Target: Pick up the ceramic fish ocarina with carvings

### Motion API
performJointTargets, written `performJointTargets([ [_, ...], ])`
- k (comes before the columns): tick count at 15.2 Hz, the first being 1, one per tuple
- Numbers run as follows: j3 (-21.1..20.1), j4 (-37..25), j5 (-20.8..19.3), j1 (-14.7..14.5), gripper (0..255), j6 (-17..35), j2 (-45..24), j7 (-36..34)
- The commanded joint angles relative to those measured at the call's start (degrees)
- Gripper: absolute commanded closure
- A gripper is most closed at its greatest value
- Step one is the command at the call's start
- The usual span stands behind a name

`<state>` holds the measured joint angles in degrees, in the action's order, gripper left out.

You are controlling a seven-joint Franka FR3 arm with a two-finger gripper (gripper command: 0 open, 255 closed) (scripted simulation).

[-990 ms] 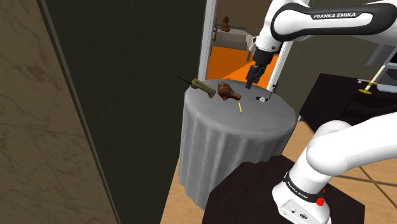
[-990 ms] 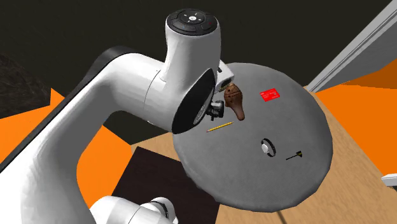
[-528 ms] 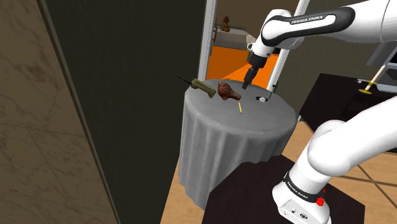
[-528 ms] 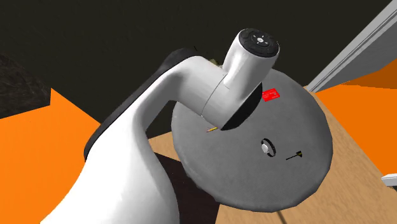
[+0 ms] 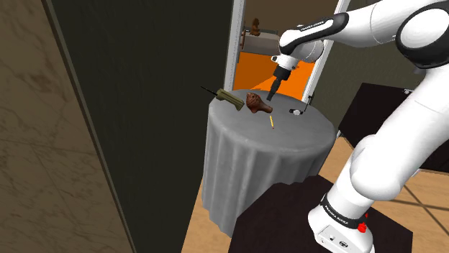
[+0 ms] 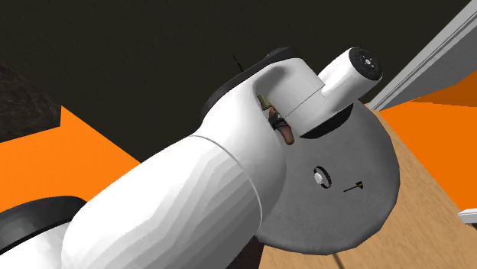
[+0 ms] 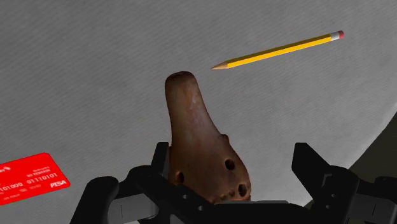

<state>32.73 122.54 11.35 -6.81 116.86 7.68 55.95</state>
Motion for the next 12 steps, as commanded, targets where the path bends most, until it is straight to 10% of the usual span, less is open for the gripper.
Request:
performJointTargets([
  [1,1.99,-3.65,5.37,-0.43,0,-0.23,-5.87,6.99],
  [11,1.79,-0.46,8.12,-0.08,0,4.68,-8.66,9.99],
  [12,1.76,-0.46,8.17,-0.11,255,4.74,-8.71,9.96],
])
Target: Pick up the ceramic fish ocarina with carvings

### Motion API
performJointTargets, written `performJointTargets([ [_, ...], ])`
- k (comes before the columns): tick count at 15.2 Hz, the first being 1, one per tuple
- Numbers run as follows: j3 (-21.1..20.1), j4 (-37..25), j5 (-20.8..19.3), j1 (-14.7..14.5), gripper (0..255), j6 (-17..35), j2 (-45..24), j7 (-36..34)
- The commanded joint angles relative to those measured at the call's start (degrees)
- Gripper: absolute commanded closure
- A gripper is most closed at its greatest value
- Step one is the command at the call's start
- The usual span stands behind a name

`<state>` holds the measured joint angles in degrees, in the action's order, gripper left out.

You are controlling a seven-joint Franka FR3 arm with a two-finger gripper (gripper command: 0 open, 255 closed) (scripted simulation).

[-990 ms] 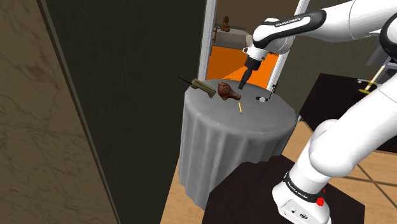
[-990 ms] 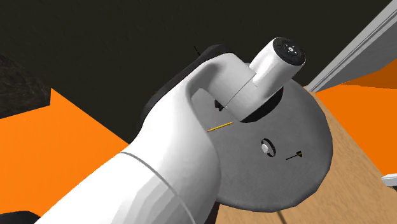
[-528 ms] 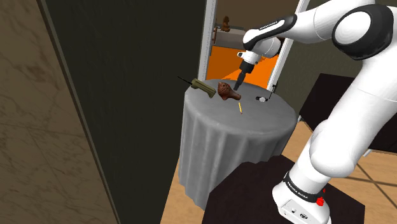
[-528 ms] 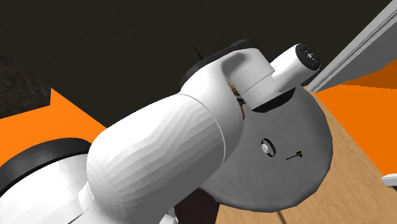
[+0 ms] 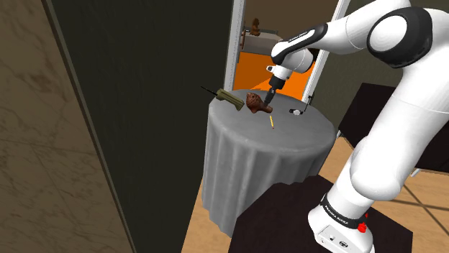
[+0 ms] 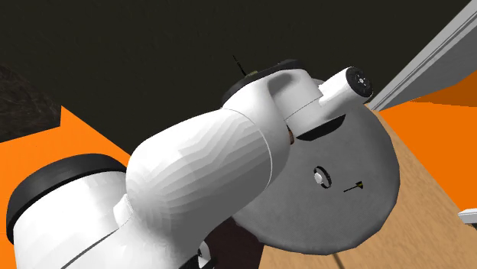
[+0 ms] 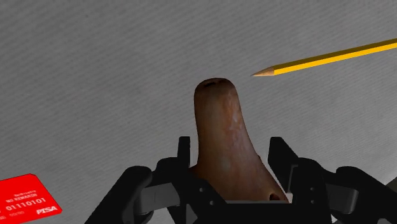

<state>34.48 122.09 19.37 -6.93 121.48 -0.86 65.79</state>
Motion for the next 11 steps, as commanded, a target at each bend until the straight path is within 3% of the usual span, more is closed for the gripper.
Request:
performJointTargets([
  [1,0.01,0.03,0.11,0.02,255,0.13,-0.12,0.12],
  [11,0.03,-0.80,-0.69,0.02,255,-1.22,0.67,-0.67],
])
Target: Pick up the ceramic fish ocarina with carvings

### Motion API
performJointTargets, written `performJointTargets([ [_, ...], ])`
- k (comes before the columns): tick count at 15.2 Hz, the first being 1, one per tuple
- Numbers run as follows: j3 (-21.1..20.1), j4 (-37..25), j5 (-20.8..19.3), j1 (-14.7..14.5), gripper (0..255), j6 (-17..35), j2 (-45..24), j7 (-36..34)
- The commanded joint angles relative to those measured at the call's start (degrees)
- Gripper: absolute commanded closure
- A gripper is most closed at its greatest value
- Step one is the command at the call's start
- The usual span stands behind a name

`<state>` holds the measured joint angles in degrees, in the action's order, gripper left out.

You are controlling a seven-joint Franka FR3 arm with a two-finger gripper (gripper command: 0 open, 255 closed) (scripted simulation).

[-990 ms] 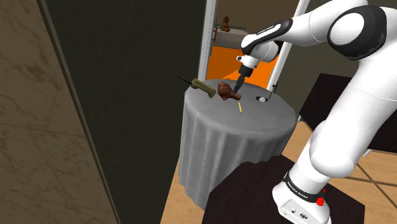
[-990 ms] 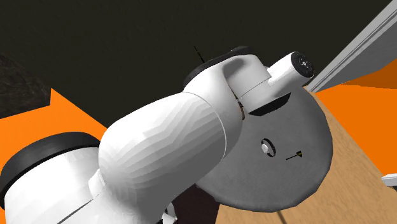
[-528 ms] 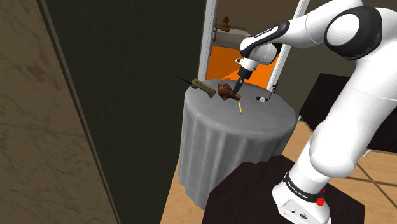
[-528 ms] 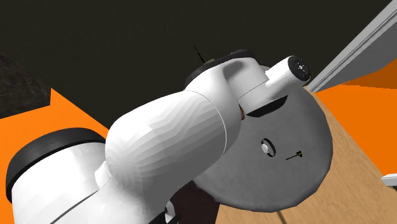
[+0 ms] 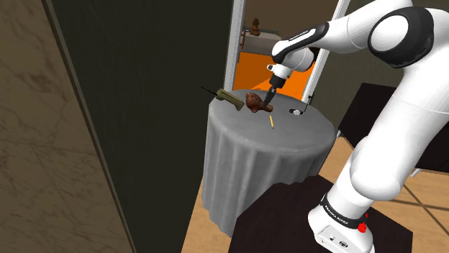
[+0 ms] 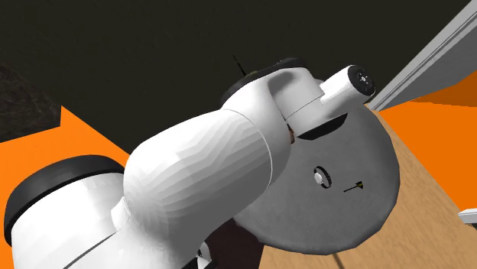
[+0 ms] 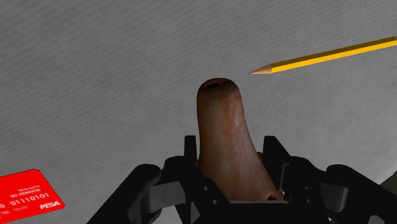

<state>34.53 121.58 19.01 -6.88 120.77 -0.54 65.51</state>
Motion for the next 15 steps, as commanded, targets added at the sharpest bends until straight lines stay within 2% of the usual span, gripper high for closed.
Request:
performJointTargets([
  [1,-0.02,-0.70,-0.70,-0.04,255,-1.14,0.73,-0.79],
  [13,-0.27,-6.67,-4.00,-0.07,255,-9.21,4.12,-4.79],
  [15,-0.28,-6.75,-4.03,-0.07,255,-9.32,4.15,-4.83],
])
